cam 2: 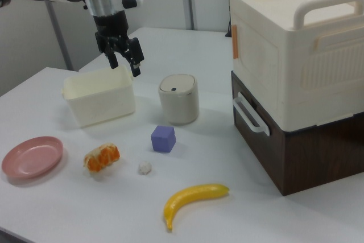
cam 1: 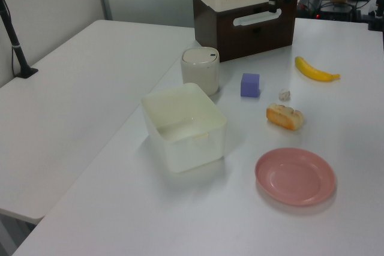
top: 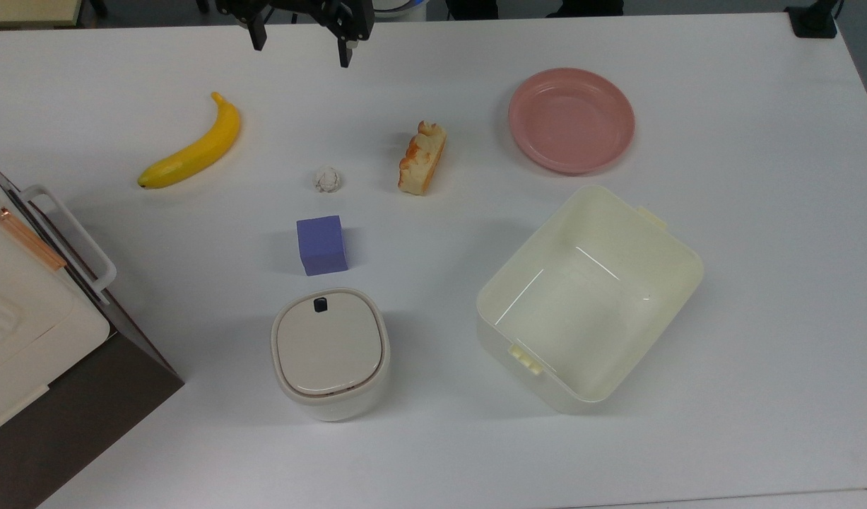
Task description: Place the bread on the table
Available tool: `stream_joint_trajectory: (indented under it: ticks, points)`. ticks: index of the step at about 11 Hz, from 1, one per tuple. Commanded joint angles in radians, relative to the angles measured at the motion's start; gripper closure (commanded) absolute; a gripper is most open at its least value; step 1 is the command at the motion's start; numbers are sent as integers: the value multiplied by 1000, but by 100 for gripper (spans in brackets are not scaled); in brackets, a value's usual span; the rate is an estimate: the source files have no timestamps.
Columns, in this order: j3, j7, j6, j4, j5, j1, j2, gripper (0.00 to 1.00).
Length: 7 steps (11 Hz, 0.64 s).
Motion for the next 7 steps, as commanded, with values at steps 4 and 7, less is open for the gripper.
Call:
stream_joint_trajectory:
  ticks: [4,7]
  points:
    - [-6,-24,-20,-43,-7,12,-44,0]
    - [-6,-23,-20,-42,-5,14,-41,0]
